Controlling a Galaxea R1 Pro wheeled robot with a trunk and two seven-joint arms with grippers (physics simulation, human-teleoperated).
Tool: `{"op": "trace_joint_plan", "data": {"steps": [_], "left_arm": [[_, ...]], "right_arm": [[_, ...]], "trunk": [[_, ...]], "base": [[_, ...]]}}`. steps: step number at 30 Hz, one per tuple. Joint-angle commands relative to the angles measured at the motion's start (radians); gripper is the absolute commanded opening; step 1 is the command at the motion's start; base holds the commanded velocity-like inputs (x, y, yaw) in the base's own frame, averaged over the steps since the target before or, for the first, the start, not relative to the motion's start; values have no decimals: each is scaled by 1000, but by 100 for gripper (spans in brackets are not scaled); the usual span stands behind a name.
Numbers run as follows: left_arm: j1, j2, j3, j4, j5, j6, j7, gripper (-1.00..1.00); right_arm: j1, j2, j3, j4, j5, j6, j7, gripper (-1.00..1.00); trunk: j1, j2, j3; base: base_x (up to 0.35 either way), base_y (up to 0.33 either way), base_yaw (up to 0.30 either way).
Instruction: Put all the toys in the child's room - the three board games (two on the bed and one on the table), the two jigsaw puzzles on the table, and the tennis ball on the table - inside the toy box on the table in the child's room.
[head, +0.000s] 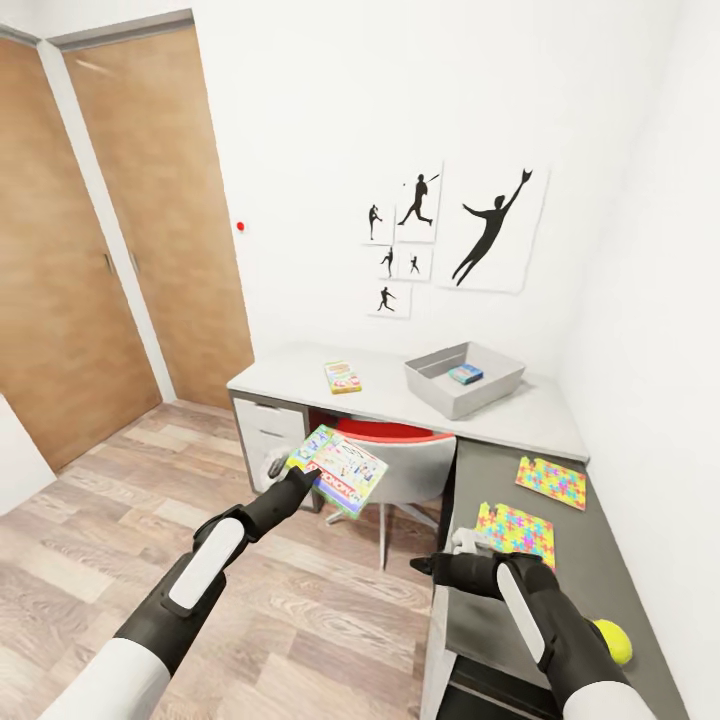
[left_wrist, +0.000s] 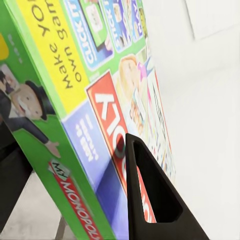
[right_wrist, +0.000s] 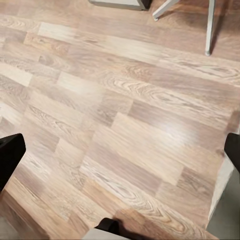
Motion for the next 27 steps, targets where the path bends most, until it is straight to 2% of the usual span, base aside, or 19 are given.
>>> {"op": "trace_joint_plan", "data": {"steps": [1, 27], "left_arm": [[-1, 1, -2, 0, 6, 2, -1, -100], [-1, -1, -2, 0, 6, 2, -1, -100]], "right_arm": [[-1, -1, 0, -1, -3, 5, 1, 100], [2, -2, -2, -39, -3, 9, 0, 100]], "trunk": [[1, -2, -2], [1, -2, -2]], "base": [[5, 0, 246], [1, 0, 272]]}}
